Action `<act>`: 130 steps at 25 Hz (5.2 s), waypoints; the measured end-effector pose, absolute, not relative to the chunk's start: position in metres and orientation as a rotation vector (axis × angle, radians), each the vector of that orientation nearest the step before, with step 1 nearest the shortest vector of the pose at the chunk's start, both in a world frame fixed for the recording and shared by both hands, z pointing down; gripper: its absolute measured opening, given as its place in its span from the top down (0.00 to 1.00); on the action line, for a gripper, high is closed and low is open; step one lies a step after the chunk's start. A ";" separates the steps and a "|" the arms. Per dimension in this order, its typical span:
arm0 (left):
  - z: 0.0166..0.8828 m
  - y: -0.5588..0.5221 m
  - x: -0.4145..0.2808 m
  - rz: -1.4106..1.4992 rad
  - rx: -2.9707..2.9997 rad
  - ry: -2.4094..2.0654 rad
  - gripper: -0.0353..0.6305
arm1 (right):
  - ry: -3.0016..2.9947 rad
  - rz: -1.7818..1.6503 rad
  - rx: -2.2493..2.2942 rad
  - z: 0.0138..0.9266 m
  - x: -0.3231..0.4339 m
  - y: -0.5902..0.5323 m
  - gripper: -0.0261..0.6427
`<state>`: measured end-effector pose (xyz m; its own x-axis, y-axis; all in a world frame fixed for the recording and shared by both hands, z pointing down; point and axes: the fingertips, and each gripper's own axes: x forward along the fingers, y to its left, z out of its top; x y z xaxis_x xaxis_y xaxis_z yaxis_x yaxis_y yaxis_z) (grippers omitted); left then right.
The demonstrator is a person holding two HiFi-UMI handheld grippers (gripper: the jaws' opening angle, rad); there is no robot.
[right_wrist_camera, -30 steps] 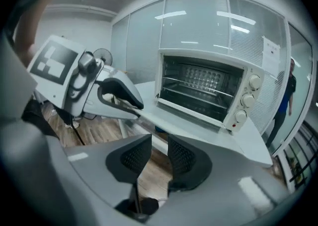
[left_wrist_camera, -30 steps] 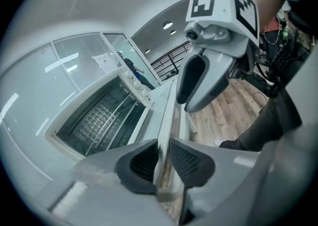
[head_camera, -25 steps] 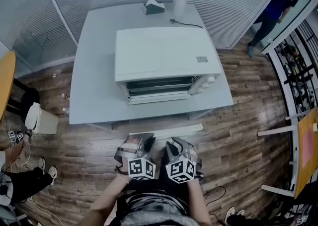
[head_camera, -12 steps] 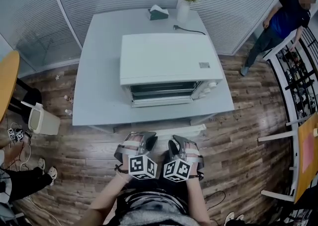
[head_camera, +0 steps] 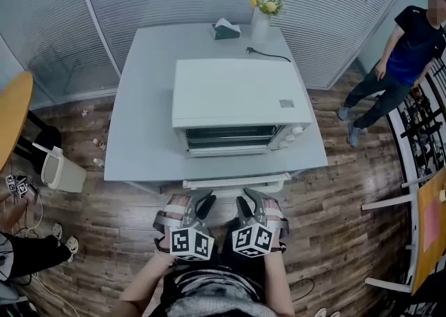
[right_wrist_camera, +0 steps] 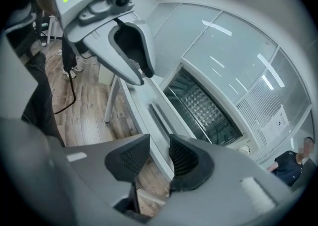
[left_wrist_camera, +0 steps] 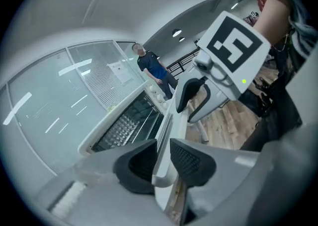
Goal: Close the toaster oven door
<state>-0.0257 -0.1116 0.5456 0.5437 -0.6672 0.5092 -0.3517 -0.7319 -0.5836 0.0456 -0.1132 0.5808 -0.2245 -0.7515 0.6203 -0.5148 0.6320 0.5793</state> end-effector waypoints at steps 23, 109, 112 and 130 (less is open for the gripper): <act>0.528 -0.169 -0.017 -1.267 -2.158 0.731 0.79 | -2.118 -0.346 0.970 0.518 0.043 -0.173 0.77; 0.457 -0.109 -0.079 -0.348 -2.865 1.360 0.94 | -2.569 0.038 1.441 0.438 -0.046 -0.103 0.96; 0.445 -0.102 -0.081 -0.292 -2.873 1.358 0.94 | -2.556 0.040 1.456 0.432 -0.050 -0.097 0.96; 0.401 -0.099 -0.044 -0.133 -2.807 1.553 0.94 | -2.684 0.036 1.379 0.392 -0.018 -0.095 0.96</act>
<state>-0.0437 -0.0989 0.4011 0.5294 -0.8418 0.1057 -0.8475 -0.5304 0.0202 -0.0176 -0.0953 0.3920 -0.5764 -0.8083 0.1203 -0.8112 0.5837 0.0352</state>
